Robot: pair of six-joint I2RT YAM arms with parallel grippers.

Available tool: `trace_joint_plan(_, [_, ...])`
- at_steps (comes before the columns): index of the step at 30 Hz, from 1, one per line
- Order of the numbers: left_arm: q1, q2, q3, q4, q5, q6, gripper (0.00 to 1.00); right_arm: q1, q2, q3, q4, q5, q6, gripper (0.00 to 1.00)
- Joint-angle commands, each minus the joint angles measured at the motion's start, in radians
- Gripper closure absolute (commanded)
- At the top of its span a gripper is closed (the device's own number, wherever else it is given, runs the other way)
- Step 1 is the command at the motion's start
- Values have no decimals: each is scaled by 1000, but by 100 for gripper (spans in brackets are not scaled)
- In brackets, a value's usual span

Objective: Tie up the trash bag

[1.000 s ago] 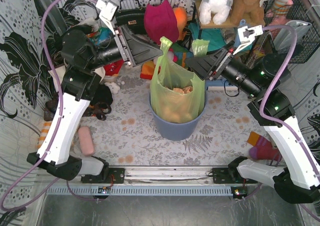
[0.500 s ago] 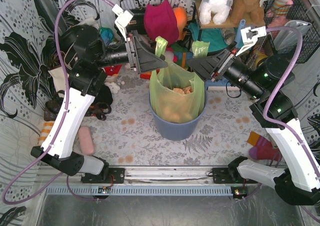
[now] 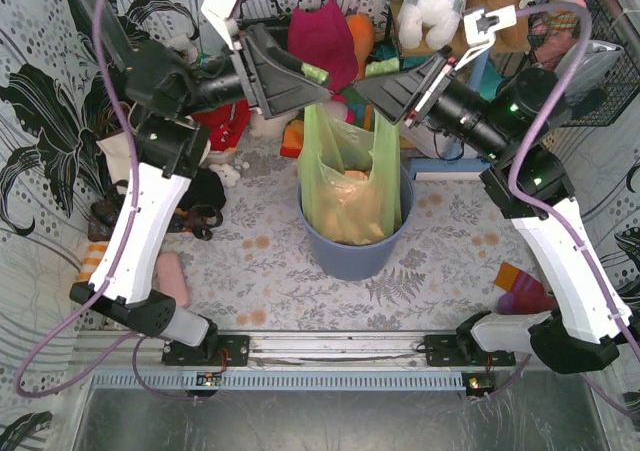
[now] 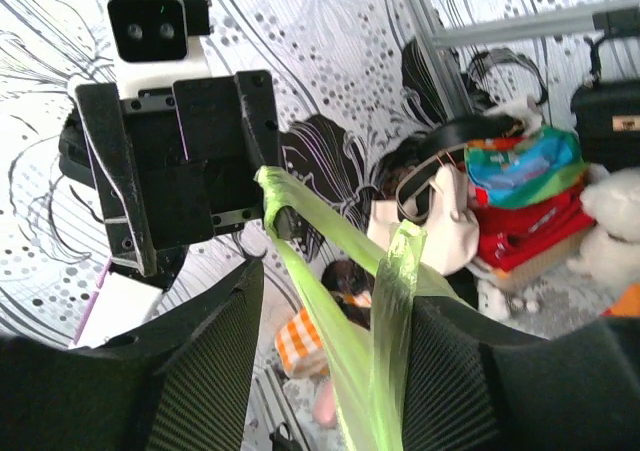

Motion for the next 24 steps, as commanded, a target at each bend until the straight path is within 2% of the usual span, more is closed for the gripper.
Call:
trace_joint_plan(1, [39,-77,84,63,-66,-11,27,2,9,138,68,4,36,49])
trace_joint_plan(4, [44,-127,67,29,-85,17,27,1,2,140,69,23,42,50])
trace_joint_plan(12, [53,-238,-49,-177,-182,156,26,2,-58,-16,75,51,43,50])
trace_joint_plan(17, [56,-286,-161,-167,-203,155,25,1,-84,-89,94,65,44,50])
trace_joint_plan(20, [56,-298,-162,-195,-210,172,24,1,-73,-79,93,40,42,47])
trace_joint_plan(24, [61,-303,-82,-350,-260,267,22,1,-57,-42,60,-4,25,40])
